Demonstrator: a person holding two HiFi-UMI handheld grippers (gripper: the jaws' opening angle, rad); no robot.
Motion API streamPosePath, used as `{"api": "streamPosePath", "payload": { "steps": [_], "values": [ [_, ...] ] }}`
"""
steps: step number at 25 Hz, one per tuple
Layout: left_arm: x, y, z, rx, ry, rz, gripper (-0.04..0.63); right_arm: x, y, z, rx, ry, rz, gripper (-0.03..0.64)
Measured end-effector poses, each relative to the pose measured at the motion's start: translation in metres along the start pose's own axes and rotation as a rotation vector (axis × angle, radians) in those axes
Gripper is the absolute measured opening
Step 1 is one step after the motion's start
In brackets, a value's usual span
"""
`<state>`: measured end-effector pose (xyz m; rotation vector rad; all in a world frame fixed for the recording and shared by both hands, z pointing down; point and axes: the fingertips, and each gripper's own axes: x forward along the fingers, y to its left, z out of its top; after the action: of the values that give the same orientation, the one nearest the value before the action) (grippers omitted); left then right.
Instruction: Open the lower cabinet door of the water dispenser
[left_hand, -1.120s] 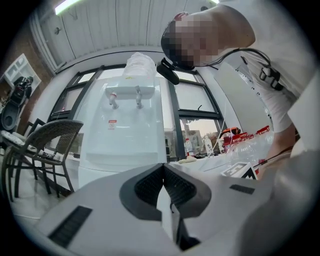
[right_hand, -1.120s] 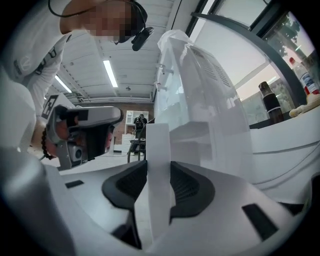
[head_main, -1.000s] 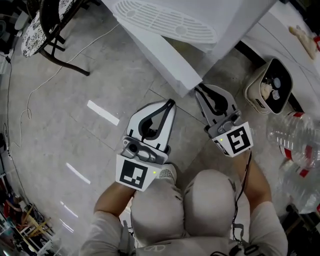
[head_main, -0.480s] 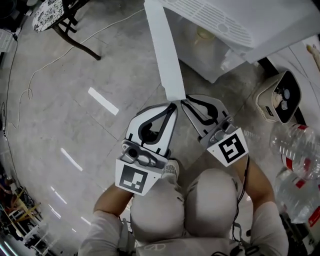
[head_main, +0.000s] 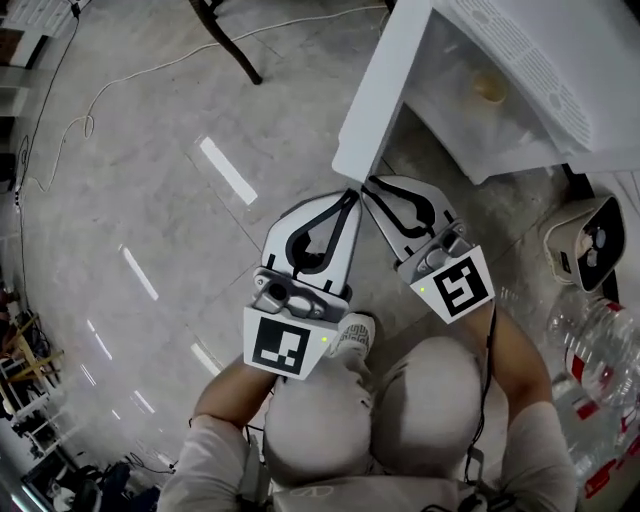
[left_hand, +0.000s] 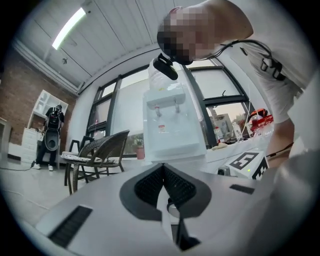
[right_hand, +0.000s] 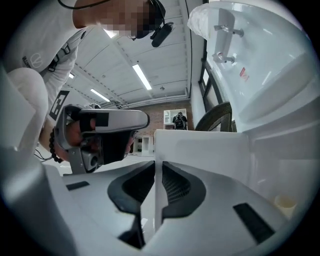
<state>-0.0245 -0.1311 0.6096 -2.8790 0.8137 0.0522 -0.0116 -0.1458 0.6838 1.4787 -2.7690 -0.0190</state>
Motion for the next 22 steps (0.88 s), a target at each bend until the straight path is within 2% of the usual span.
{"api": "streamPosePath", "payload": {
  "steps": [4,7,13,22],
  "values": [
    [-0.006,0.028,-0.014,0.010,0.050,0.100,0.002,0.026,0.005,0.002,0.010,-0.021,0.018,0.057],
    [-0.009,0.039,-0.023,0.038,0.070,0.143,0.002,0.039,0.008,0.002,0.008,-0.025,0.028,0.057],
    [-0.020,0.054,-0.037,0.027,0.101,0.195,0.002,0.059,0.010,0.001,0.006,-0.024,0.050,0.055],
    [-0.033,0.071,-0.042,0.025,0.105,0.232,0.002,0.084,0.012,0.002,-0.017,-0.022,0.051,0.054]
  ]
}}
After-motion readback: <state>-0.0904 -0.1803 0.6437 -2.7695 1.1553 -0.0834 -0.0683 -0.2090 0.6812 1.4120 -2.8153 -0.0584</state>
